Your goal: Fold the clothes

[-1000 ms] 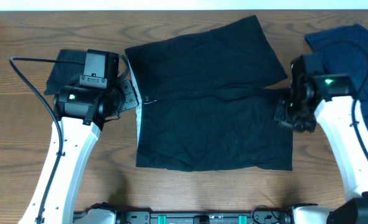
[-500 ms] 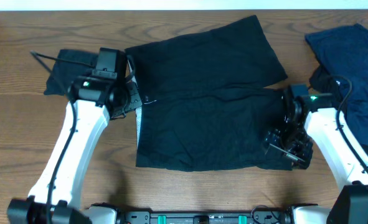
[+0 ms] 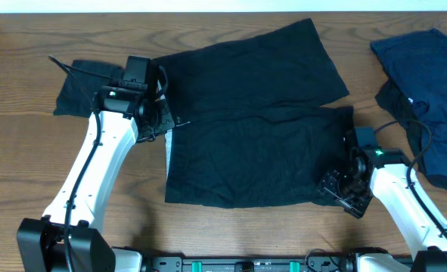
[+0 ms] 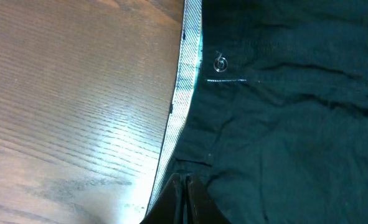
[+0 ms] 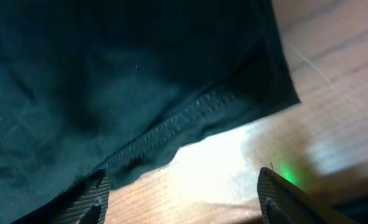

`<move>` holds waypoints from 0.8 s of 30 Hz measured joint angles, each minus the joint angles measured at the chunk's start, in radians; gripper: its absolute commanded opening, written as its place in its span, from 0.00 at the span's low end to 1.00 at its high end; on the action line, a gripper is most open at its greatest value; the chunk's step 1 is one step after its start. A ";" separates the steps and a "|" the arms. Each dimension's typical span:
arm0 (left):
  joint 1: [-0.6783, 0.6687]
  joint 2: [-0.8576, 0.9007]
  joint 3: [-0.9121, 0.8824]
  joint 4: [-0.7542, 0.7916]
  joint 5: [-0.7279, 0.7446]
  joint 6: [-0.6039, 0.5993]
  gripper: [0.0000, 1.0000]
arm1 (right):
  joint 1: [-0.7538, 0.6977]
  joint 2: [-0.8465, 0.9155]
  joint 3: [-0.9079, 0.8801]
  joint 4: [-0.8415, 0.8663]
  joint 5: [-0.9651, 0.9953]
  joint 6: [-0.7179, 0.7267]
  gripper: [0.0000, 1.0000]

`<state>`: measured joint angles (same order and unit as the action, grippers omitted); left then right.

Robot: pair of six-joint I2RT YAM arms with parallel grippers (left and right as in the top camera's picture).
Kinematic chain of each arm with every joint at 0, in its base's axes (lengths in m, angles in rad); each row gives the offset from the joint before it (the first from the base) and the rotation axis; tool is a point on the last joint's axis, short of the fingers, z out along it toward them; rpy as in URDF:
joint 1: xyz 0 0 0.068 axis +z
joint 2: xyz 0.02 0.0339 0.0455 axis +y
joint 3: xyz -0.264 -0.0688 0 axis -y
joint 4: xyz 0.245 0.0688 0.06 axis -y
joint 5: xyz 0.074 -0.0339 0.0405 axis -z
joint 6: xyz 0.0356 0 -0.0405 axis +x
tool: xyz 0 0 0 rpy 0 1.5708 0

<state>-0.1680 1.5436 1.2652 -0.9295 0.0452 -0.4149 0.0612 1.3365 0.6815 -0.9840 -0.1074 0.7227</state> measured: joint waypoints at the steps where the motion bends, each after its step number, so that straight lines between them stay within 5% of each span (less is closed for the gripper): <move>1: 0.003 0.000 0.000 0.000 0.000 0.000 0.06 | -0.007 0.000 -0.016 0.024 0.000 0.003 0.68; 15: 0.009 0.000 0.000 0.000 0.000 0.000 0.06 | -0.142 0.000 -0.090 0.194 0.034 -0.047 0.58; 24: 0.009 0.000 0.000 -0.001 0.000 0.000 0.06 | -0.142 0.000 -0.090 0.231 0.037 -0.080 0.63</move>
<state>-0.1589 1.5436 1.2652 -0.9302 0.0452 -0.4149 -0.0803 1.3365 0.5915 -0.7528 -0.0708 0.6426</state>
